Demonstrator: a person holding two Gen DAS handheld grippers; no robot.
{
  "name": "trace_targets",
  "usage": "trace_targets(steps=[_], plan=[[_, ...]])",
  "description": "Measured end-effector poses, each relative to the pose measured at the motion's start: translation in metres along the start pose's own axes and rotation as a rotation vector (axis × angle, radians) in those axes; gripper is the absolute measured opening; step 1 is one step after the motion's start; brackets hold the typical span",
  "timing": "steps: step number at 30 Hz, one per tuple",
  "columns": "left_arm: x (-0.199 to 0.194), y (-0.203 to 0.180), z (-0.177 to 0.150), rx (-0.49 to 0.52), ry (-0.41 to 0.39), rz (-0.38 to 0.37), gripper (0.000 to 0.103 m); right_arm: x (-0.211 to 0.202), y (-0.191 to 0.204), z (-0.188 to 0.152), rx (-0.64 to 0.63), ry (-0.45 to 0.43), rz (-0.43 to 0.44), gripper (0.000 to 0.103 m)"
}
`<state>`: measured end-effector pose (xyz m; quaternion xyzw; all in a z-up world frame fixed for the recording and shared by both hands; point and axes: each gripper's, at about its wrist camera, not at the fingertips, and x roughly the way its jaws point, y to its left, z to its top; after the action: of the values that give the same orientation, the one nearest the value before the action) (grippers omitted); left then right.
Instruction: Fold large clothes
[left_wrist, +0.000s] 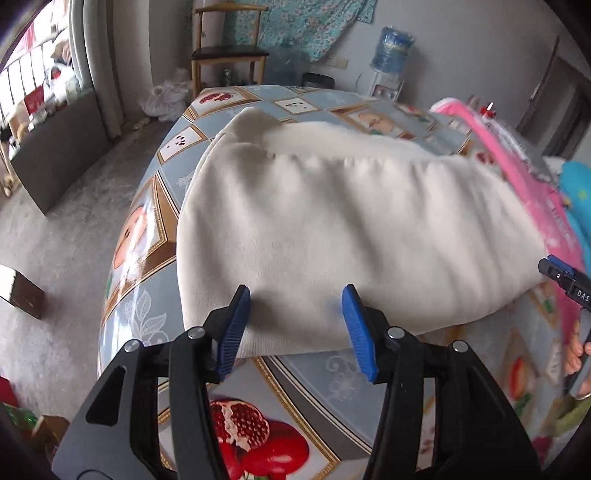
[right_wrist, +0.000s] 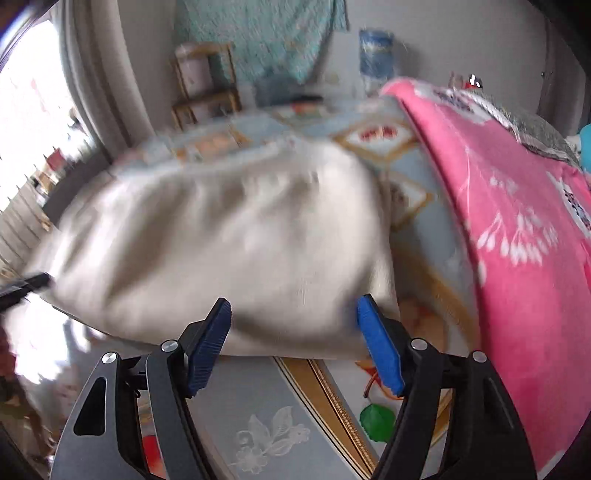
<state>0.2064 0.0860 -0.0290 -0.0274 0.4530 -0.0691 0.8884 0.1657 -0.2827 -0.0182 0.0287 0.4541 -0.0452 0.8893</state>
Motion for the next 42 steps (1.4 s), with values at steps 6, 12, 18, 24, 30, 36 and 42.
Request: trace_targets(steps=[6, 12, 18, 24, 30, 36, 42], plan=[[-0.036, -0.015, -0.008, 0.040, -0.069, 0.024, 0.050, -0.042, 0.008, -0.002, 0.050, -0.050, -0.003, 0.073], [-0.107, -0.041, -0.030, 0.083, -0.172, -0.069, 0.078, -0.115, 0.049, -0.034, 0.028, -0.188, 0.057, 0.090], [-0.162, -0.071, -0.047, 0.091, -0.251, -0.103, 0.096, -0.156, 0.090, -0.053, -0.027, -0.222, 0.029, 0.097], [-0.178, -0.089, -0.055, 0.070, -0.245, 0.024, 0.096, -0.191, 0.110, -0.068, -0.046, -0.295, -0.050, 0.097], [-0.182, -0.097, -0.056, 0.064, -0.255, 0.131, 0.096, -0.207, 0.104, -0.075, -0.015, -0.345, -0.149, 0.097], [-0.179, -0.107, -0.050, 0.091, -0.281, 0.196, 0.096, -0.203, 0.095, -0.079, 0.025, -0.321, -0.196, 0.097], [-0.165, -0.115, -0.045, 0.102, -0.250, 0.187, 0.096, -0.185, 0.087, -0.076, 0.053, -0.252, -0.210, 0.097]])
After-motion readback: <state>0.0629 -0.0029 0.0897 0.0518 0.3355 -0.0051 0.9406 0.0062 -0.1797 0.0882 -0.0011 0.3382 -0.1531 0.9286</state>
